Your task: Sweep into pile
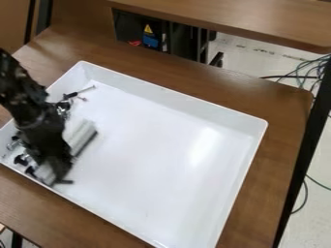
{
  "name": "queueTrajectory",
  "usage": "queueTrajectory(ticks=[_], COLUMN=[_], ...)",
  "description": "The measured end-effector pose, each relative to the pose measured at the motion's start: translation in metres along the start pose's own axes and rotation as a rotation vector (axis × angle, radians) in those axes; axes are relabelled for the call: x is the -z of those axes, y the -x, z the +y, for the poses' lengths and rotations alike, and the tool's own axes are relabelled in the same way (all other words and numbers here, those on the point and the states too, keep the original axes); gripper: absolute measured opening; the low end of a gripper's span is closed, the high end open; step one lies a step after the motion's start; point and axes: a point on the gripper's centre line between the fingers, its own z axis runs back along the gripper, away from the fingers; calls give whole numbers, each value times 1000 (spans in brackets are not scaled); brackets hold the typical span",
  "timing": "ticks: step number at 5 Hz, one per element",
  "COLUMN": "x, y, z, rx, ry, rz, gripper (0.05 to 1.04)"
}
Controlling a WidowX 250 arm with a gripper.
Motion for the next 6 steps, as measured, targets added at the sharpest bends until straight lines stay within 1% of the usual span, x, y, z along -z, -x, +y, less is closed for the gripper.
queueTrajectory(ticks=[1,2,3,4,5,6], x=[2,-2,-15,-54,-77,-69], y=[0,-3,-10,-38,-67,-87], z=[27,30,22,-1,-44,-71], rx=[8,8,-2,-102,-132,-197], ry=[-26,-23,-13,-35,-3,58], rz=[41,32,10,-78,-98,-135], gripper=[359,359,360,359,360,359])
